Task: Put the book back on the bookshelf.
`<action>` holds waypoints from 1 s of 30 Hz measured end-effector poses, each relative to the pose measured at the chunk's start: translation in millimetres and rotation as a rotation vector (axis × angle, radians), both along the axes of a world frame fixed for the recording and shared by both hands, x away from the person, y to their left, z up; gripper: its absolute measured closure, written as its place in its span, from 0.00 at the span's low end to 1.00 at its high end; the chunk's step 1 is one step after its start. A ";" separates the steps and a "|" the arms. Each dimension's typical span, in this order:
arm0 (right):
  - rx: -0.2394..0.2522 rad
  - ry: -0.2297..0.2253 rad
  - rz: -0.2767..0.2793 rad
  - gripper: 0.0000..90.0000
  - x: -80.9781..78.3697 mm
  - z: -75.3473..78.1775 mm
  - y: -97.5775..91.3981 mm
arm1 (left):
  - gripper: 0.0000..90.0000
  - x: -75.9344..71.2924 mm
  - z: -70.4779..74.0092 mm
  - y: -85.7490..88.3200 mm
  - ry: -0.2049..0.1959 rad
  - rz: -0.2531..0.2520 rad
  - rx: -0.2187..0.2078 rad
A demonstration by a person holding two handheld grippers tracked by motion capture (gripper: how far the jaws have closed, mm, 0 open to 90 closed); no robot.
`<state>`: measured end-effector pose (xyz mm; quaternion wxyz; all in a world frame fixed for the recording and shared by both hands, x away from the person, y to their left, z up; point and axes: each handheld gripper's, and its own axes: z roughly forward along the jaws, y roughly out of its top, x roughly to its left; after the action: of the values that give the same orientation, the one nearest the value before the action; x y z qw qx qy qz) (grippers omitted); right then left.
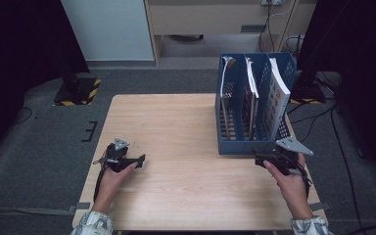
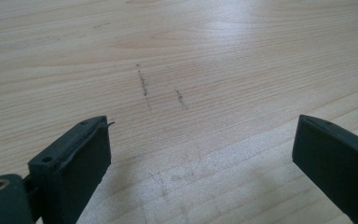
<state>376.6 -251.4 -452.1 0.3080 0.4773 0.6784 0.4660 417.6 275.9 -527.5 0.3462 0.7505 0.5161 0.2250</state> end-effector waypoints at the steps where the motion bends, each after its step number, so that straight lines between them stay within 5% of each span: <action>1: 0.006 0.003 0.004 0.05 -1.2 0.3 0.7 | 0.05 0.0 0.0 0.0 0.000 -0.001 0.001; 22: -0.018 0.057 0.086 0.06 -3.9 -13.4 21.0 | 0.05 1.5 -5.8 -3.6 0.025 -0.015 0.028; 30: -0.048 0.115 0.176 0.07 -5.1 -27.0 42.6 | 0.05 1.5 -7.0 -4.3 0.033 -0.018 0.035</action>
<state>371.5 -208.9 -479.1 0.2377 0.4344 0.7452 0.4467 419.1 271.6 -534.4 0.3263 0.7647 0.5109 0.2185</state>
